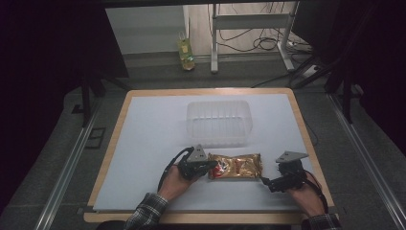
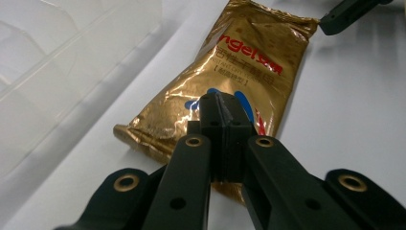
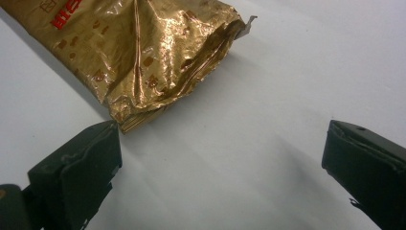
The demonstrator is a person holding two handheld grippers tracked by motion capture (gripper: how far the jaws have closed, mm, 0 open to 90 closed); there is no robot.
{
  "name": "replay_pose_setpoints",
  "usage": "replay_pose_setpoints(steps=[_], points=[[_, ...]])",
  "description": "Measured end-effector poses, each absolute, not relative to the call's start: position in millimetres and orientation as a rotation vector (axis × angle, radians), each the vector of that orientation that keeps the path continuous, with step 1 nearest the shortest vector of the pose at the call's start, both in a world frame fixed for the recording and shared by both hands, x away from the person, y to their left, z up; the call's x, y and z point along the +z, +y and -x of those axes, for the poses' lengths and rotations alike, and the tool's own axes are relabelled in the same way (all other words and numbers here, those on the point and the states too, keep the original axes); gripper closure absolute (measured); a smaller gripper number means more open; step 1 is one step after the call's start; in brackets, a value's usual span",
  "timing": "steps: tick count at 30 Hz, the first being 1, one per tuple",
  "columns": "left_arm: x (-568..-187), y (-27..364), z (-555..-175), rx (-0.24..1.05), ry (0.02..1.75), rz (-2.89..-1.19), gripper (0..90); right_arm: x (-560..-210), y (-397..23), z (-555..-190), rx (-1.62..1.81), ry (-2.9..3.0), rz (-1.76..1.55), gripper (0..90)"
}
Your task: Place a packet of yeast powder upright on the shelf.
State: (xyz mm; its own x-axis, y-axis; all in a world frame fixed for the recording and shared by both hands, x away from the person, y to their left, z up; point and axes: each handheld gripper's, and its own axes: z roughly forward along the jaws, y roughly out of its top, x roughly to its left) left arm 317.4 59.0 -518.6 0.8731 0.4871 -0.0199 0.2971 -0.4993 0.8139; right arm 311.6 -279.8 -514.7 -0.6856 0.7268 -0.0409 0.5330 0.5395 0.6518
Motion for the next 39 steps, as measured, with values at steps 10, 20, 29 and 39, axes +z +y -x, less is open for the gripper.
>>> replay_pose_setpoints(steps=[10,20,29,39], points=[[-530.0,46.9,-322.9,0.267,0.566,-2.152,89.7,-515.1,-279.6,-311.4,0.892,2.485,-1.036,0.2],[-532.5,48.6,-318.9,0.315,0.561,-2.173,90.0,-513.9,-280.6,-309.9,0.915,2.505,-1.038,0.1],[-535.1,51.2,-312.5,0.354,0.568,-2.178,90.0,-513.2,-279.3,-308.5,0.927,2.525,-1.052,0.1],[-537.2,54.5,-311.1,0.353,0.573,-2.184,90.0,-512.0,-278.4,-307.6,0.941,2.540,-1.047,0.2]])
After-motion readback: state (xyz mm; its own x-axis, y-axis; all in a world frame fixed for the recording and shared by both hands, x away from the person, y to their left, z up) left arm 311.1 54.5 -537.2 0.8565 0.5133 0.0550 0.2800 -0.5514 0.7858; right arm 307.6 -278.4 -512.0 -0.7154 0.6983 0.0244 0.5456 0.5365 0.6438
